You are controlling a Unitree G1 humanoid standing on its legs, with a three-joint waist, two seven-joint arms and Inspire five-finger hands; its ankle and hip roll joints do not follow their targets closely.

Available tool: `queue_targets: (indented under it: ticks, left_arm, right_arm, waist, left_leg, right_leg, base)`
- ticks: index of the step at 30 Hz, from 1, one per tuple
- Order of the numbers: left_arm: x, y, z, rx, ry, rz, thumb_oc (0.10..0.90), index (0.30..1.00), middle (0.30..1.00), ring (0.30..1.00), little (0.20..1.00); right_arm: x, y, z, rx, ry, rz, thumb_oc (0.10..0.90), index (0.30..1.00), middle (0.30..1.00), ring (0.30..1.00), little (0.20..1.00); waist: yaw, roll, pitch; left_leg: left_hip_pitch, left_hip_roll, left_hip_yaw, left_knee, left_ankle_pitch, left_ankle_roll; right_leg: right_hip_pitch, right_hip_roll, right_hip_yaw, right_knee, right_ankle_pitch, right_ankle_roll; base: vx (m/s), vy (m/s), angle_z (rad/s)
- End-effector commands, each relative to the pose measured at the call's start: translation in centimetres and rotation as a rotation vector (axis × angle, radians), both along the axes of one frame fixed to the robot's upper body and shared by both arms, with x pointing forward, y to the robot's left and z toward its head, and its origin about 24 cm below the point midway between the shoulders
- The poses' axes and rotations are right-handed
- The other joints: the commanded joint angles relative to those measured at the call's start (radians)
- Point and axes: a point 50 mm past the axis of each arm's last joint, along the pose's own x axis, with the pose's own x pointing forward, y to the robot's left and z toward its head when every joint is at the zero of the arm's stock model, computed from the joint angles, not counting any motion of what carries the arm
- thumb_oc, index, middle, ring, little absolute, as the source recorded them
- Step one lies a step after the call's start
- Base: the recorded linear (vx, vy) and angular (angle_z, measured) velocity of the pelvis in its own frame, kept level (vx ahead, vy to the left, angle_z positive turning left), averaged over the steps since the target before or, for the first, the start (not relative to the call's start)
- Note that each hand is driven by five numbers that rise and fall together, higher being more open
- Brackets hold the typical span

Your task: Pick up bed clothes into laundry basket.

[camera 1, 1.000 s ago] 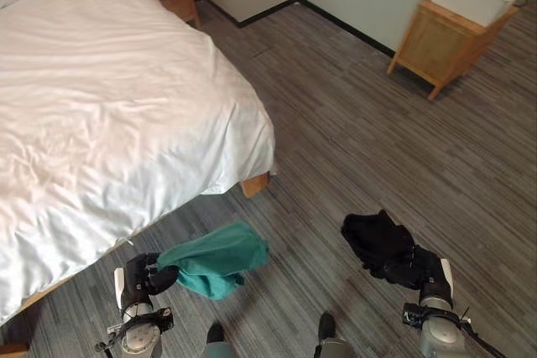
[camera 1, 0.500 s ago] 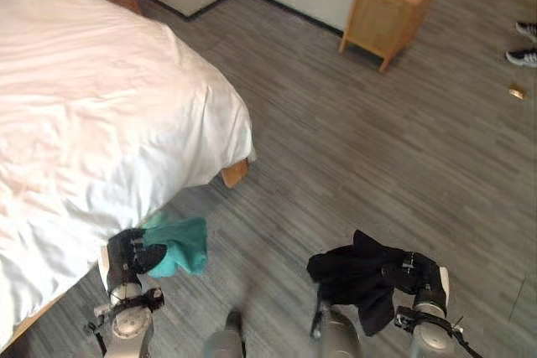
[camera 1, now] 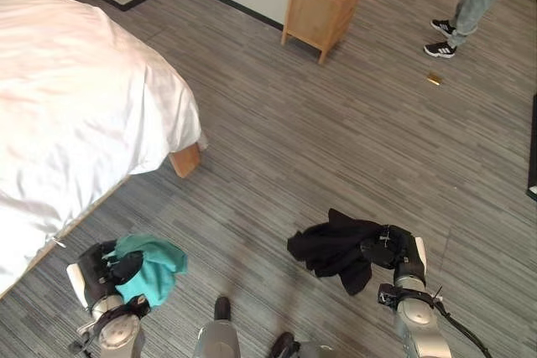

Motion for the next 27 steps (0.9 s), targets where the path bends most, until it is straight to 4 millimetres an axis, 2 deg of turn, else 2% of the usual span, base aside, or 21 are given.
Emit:
queue_targets:
  ticks: [1,2,3,4,5,6,8,10,12,17,21,26,27]
  left_arm:
    - [1.7,1.8,5.1,0.139,-0.292,0.098,0.400,0.300,0.300,0.300,0.300]
    - [1.4,1.9,5.1,0.138,-0.301,0.126,0.400,0.300,0.300,0.300,0.300]
    - [1.2,1.7,4.7,0.135,-0.289,0.130,0.400,0.300,0.300,0.300,0.300]
    - [1.0,1.4,4.1,0.123,-0.258,0.135,0.400,0.300,0.300,0.300,0.300]
    - [1.1,1.4,3.9,0.130,-0.242,0.144,0.400,0.300,0.300,0.300,0.300]
    - [4.9,-4.3,0.7,-0.211,-0.119,-0.309,0.400,0.300,0.300,0.300,0.300]
    - [4.6,-4.2,0.5,-0.213,-0.108,-0.304,0.400,0.300,0.300,0.300,0.300]
    - [4.4,-4.3,0.3,-0.218,-0.105,-0.298,0.400,0.300,0.300,0.300,0.300]
    - [4.6,-4.4,0.5,-0.214,-0.118,-0.304,0.400,0.300,0.300,0.300,0.300]
    - [5.4,-5.4,1.0,-0.188,-0.128,-0.353,0.400,0.300,0.300,0.300,0.300]
    - [7.2,-6.7,3.0,-0.128,-0.199,-0.442,0.400,0.300,0.300,0.300,0.300]
    - [8.5,-7.1,4.8,-0.063,-0.256,-0.477,0.400,0.300,0.300,0.300,0.300]
    - [8.9,-7.1,5.6,-0.035,-0.279,-0.479,0.400,0.300,0.300,0.300,0.300]
  right_arm:
    - [3.5,-1.1,5.7,-0.081,-0.285,0.027,0.400,0.300,0.300,0.300,0.300]
    - [4.0,-0.6,6.1,-0.080,-0.302,0.051,0.400,0.300,0.300,0.300,0.300]
    - [4.3,-0.1,6.3,-0.069,-0.314,0.071,0.400,0.300,0.300,0.300,0.300]
    - [4.1,0.0,5.9,-0.057,-0.302,0.066,0.400,0.300,0.300,0.300,0.300]
    - [3.8,-0.4,5.8,-0.052,-0.298,0.046,0.400,0.300,0.300,0.300,0.300]
    - [0.4,-2.2,2.0,-0.079,-0.060,-0.032,0.400,0.300,0.300,0.300,0.300]
    - [0.5,-2.1,2.0,-0.085,-0.057,-0.021,0.400,0.300,0.300,0.300,0.300]
    - [0.7,-1.9,2.1,-0.111,-0.055,0.002,0.400,0.300,0.300,0.300,0.300]
    - [1.2,-1.6,2.6,-0.134,-0.067,0.035,0.400,0.300,0.300,0.300,0.300]
    - [1.4,-1.9,3.9,-0.216,-0.101,0.082,0.400,0.300,0.300,0.300,0.300]
    - [1.7,-2.8,5.5,-0.287,-0.153,0.097,0.400,0.300,0.300,0.300,0.300]
    - [2.3,-3.2,6.6,-0.369,-0.169,0.126,0.400,0.300,0.300,0.300,0.300]
    - [2.8,-3.4,7.4,-0.404,-0.189,0.134,0.400,0.300,0.300,0.300,0.300]
  waist:
    - [0.050,-0.020,0.021]
    - [0.071,-0.017,0.033]
    - [0.072,-0.014,0.022]
    - [0.063,-0.004,0.014]
    - [0.055,0.000,0.015]
    - [-0.268,0.039,-0.072]
    - [-0.262,0.037,-0.088]
    - [-0.258,0.033,-0.099]
    - [-0.261,0.037,-0.106]
    - [-0.261,0.041,-0.125]
    - [-0.264,0.045,-0.140]
    - [-0.263,0.051,-0.142]
    - [-0.262,0.053,-0.140]
  left_leg:
    - [-0.187,-0.126,-0.206,0.117,0.048,-0.095]
    - [-0.179,-0.172,-0.325,0.108,0.012,-0.108]
    - [-0.131,-0.198,-0.401,0.052,-0.044,-0.065]
    - [-0.096,-0.198,-0.429,0.012,-0.047,-0.039]
    - [-0.090,-0.180,-0.404,0.002,-0.032,-0.046]
    - [0.186,-0.050,-0.199,-0.110,-0.161,-0.019]
    - [0.190,-0.057,-0.198,-0.117,-0.162,-0.022]
    - [0.195,-0.061,-0.190,-0.130,-0.150,-0.026]
    - [0.196,-0.056,-0.190,-0.147,-0.134,-0.029]
    - [0.200,-0.045,-0.198,-0.175,-0.108,-0.041]
    - [0.203,-0.020,-0.202,-0.195,-0.080,-0.066]
    - [0.196,0.009,-0.220,-0.206,-0.056,-0.091]
    - [0.194,0.021,-0.225,-0.207,-0.051,-0.099]
  right_leg:
    - [0.304,0.026,0.018,-0.464,0.202,0.118]
    - [0.289,0.023,0.037,-0.459,0.204,0.118]
    - [0.285,0.023,0.056,-0.453,0.206,0.122]
    - [0.277,0.030,0.071,-0.432,0.203,0.118]
    - [0.273,0.025,0.063,-0.421,0.197,0.113]
    - [0.074,-0.123,0.226,-0.286,0.303,0.195]
    - [0.089,-0.125,0.224,-0.323,0.303,0.200]
    - [0.095,-0.127,0.227,-0.348,0.352,0.213]
    - [0.098,-0.110,0.246,-0.373,0.343,0.211]
    - [0.126,-0.099,0.231,-0.403,0.331,0.199]
    - [0.159,-0.090,0.191,-0.422,0.318,0.192]
    - [0.172,-0.067,0.174,-0.417,0.290,0.179]
    - [0.171,-0.059,0.169,-0.409,0.280,0.174]
  base:
    - [-0.22,-0.045,-0.98]
    - [-0.20,-0.036,-0.89]
    - [-0.07,-0.018,-0.81]
    - [0.00,0.014,-0.65]
    - [0.00,0.009,-0.40]
    - [-0.03,0.003,-0.02]
    - [0.00,-0.025,0.36]
    - [-0.03,-0.085,-0.20]
    - [-0.06,-0.101,-0.36]
    - [-0.02,-0.084,-0.22]
    - [0.00,-0.137,0.10]
    - [0.02,-0.140,0.18]
    - [0.02,-0.129,0.25]
